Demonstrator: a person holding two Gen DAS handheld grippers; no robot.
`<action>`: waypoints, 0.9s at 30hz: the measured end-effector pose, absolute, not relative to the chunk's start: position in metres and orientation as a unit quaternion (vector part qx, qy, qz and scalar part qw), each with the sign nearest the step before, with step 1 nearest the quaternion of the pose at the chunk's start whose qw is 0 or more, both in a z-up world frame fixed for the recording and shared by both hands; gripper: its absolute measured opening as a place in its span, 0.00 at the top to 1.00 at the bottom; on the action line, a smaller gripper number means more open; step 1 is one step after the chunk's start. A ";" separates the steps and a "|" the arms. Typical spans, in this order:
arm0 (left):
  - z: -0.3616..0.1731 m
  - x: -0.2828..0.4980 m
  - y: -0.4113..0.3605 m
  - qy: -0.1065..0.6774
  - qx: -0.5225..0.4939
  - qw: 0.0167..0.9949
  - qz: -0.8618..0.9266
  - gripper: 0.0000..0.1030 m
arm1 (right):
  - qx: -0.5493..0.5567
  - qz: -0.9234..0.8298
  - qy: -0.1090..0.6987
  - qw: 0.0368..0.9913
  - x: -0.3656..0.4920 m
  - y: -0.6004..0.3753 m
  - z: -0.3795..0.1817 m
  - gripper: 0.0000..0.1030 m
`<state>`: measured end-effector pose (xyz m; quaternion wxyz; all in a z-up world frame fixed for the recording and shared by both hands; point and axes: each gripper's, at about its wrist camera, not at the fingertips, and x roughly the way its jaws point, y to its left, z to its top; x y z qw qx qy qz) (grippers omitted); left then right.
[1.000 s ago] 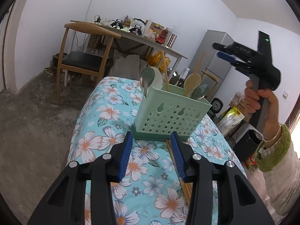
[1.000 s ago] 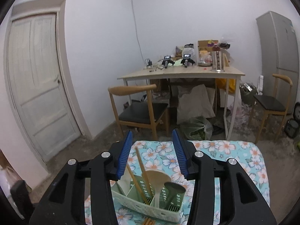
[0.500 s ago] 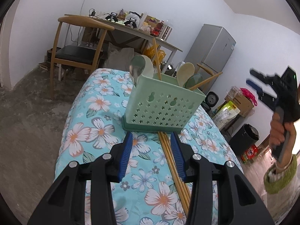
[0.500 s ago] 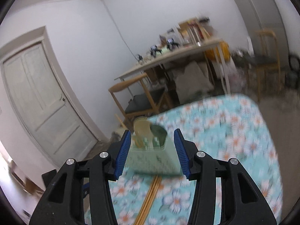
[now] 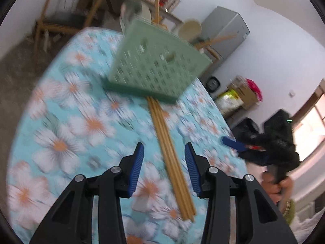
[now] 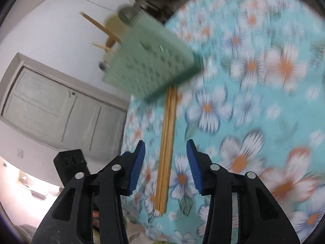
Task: Organize utensils
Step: 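Withdraw both open tools from the holder, then lower both tools to the chopsticks lying beside the holder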
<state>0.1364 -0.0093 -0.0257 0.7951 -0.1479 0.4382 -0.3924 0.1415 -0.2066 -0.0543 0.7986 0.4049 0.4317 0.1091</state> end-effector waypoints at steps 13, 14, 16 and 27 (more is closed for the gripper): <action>-0.086 0.148 -0.017 0.544 -0.293 0.671 -0.409 0.73 | 0.464 0.120 0.481 0.734 0.183 -0.184 -0.103 0.74; -0.088 0.149 -0.016 0.546 -0.297 0.668 -0.409 0.75 | 0.466 0.120 0.481 0.733 0.186 -0.184 -0.105 0.75; -0.090 0.150 -0.013 0.547 -0.305 0.664 -0.409 0.77 | 0.471 0.120 0.480 0.731 0.194 -0.183 -0.108 0.75; -0.097 0.154 -0.006 0.554 -0.322 0.649 -0.410 0.86 | 0.483 0.117 0.478 0.724 0.221 -0.184 -0.122 0.93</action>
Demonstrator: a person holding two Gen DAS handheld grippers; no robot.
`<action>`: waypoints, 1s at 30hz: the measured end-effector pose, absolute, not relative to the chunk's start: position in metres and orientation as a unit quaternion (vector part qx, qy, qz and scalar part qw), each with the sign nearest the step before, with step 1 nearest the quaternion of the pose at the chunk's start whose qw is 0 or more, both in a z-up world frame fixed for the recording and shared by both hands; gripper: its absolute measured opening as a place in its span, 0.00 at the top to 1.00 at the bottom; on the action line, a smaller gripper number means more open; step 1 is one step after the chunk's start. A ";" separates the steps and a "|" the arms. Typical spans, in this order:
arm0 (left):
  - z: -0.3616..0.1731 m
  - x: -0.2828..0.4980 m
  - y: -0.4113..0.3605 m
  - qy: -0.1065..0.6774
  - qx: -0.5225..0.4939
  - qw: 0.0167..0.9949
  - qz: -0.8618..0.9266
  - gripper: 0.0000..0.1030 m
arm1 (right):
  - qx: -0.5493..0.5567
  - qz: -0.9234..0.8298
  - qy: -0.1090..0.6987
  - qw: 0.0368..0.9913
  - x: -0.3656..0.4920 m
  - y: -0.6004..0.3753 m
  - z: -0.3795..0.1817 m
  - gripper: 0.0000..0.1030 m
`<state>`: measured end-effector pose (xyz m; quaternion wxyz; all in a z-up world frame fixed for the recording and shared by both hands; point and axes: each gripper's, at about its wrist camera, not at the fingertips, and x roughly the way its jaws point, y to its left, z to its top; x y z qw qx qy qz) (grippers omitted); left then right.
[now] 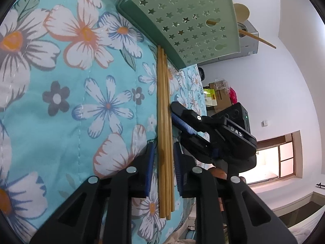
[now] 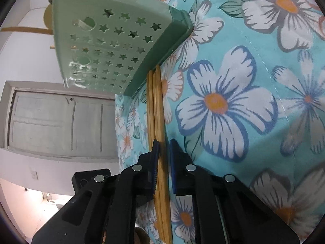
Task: Organize utensils
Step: 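Lower both tools to the chopsticks lying beside the holder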
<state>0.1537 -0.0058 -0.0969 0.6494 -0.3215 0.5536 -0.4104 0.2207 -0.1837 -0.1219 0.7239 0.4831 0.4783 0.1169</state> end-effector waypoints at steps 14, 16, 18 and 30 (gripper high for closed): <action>-0.105 0.157 -0.002 0.561 -0.316 0.655 -0.396 0.91 | 0.482 0.121 0.472 0.729 0.218 -0.191 -0.122 0.95; -0.104 0.157 -0.003 0.562 -0.315 0.655 -0.395 0.91 | 0.483 0.119 0.470 0.729 0.211 -0.197 -0.120 0.95; -0.103 0.156 -0.003 0.562 -0.316 0.655 -0.395 0.91 | 0.484 0.114 0.469 0.730 0.204 -0.205 -0.117 0.95; -0.097 0.158 -0.015 0.566 -0.297 0.662 -0.392 0.91 | 0.495 0.066 0.449 0.741 0.135 -0.257 -0.114 0.96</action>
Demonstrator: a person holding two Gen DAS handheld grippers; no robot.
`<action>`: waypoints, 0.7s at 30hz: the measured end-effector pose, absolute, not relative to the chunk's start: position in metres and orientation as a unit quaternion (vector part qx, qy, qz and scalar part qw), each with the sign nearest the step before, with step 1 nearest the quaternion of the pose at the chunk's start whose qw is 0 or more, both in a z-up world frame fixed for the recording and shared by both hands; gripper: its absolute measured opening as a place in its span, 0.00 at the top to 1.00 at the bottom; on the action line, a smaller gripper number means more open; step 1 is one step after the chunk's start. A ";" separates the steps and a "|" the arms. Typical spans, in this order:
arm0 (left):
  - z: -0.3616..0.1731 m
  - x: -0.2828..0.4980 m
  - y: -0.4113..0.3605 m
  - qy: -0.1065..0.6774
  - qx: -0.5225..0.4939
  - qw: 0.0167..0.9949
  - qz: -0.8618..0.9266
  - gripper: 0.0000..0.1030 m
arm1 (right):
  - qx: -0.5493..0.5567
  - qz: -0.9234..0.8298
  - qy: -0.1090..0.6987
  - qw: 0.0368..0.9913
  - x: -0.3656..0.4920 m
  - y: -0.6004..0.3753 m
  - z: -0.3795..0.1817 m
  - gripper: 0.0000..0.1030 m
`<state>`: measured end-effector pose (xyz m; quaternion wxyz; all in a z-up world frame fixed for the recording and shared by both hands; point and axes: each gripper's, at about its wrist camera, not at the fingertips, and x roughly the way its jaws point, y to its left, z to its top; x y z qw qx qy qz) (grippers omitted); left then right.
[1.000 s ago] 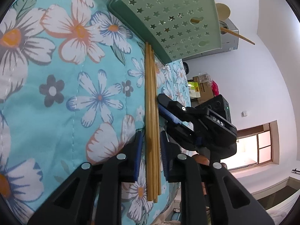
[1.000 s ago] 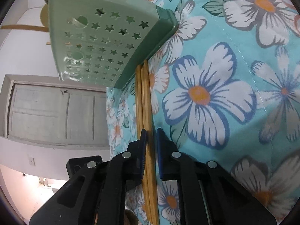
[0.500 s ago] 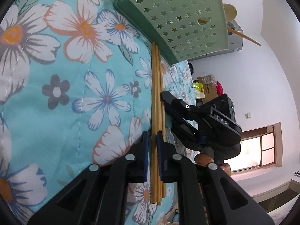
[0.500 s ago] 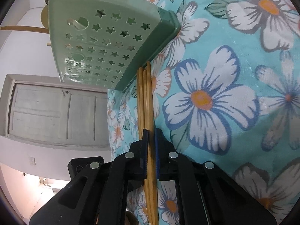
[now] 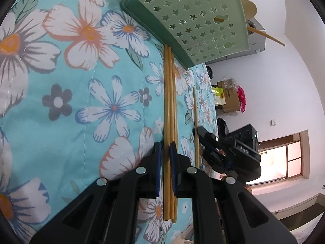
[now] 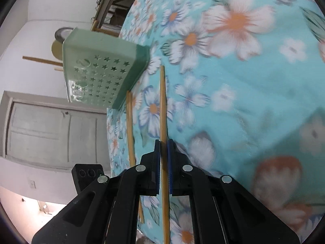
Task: Organize utensils
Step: 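Lower both tools to the chopsticks lying beside the holder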
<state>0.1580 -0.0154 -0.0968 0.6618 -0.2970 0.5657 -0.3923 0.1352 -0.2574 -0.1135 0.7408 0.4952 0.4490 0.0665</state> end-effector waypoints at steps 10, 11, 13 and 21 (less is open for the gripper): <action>-0.097 0.163 -0.027 0.565 -0.302 0.663 -0.386 0.91 | 0.498 0.066 0.443 0.743 0.125 -0.255 -0.115 0.96; -0.097 0.164 -0.029 0.564 -0.303 0.664 -0.386 0.93 | 0.497 0.066 0.443 0.743 0.126 -0.255 -0.115 0.96; -0.096 0.165 -0.029 0.560 -0.304 0.669 -0.383 0.94 | 0.497 0.066 0.443 0.744 0.127 -0.255 -0.115 0.96; -0.080 0.154 -0.005 0.545 -0.303 0.693 -0.362 0.95 | 0.489 0.067 0.444 0.748 0.130 -0.251 -0.115 0.96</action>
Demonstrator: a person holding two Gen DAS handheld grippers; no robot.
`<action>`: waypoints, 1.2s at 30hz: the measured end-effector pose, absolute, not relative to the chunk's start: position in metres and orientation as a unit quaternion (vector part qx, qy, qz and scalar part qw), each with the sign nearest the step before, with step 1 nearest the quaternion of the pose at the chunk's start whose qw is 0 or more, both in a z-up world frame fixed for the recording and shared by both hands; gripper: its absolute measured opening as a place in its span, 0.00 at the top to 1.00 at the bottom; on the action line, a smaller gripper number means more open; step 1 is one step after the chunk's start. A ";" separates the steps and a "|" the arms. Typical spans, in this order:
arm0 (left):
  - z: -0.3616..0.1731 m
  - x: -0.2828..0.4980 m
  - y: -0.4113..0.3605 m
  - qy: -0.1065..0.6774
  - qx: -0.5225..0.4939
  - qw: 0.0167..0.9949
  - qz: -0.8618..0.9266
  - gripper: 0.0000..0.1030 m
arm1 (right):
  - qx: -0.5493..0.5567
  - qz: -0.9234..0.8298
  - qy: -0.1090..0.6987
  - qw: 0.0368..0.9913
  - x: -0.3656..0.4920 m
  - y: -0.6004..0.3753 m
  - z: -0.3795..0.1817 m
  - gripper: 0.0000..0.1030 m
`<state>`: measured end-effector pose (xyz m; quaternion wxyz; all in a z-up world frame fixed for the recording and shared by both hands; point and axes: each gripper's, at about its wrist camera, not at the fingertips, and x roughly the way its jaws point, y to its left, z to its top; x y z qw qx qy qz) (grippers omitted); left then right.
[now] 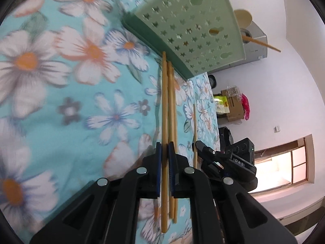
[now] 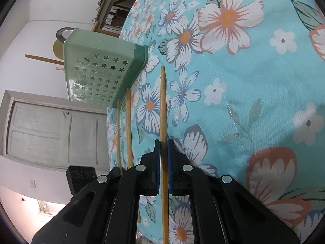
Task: Organize utensils
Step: 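Lower both tools to the chopsticks lying beside the holder, then close right tool on one chopstick while left tool closes on another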
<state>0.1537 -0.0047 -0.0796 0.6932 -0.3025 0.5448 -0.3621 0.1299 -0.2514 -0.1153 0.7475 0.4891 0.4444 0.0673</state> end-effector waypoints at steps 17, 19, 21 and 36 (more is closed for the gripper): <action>-0.064 0.123 0.047 0.531 -0.222 0.763 -0.295 0.91 | 0.418 0.076 0.471 0.773 0.135 -0.223 -0.095 0.92; -0.059 0.129 0.044 0.525 -0.207 0.770 -0.298 0.85 | 0.404 0.072 0.472 0.780 0.135 -0.220 -0.091 0.84; -0.054 0.134 0.038 0.520 -0.179 0.780 -0.299 0.80 | 0.397 0.071 0.472 0.784 0.136 -0.218 -0.087 0.78; -0.056 0.171 -0.017 0.507 -0.004 0.814 -0.285 0.79 | 0.361 0.061 0.481 0.797 0.151 -0.199 -0.087 0.68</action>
